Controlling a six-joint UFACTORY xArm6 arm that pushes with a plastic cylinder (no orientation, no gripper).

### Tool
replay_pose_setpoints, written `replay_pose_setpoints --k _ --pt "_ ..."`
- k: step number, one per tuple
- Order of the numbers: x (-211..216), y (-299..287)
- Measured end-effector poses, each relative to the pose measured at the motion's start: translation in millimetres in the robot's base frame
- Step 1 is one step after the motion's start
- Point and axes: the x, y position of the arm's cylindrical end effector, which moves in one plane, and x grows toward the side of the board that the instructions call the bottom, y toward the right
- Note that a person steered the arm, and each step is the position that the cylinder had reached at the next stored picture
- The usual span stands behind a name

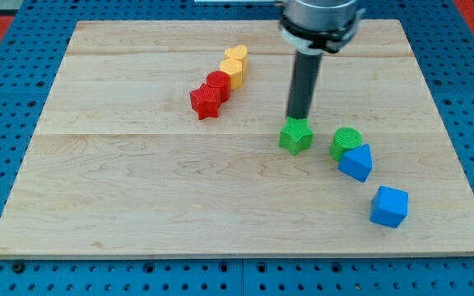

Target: Move the group of blocks above the blue cube

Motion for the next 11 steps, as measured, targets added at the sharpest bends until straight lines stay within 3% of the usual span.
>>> replay_pose_setpoints --k 1,2,3,4,5,6,7,11 --pt "0.0 -48.9" --pt "15.0 -47.1" --pt "44.5 21.9" --pt "71.5 54.4" --pt "58.6 51.4" --pt "19.8 60.9" --pt "14.6 119.9" --pt "56.7 147.0"
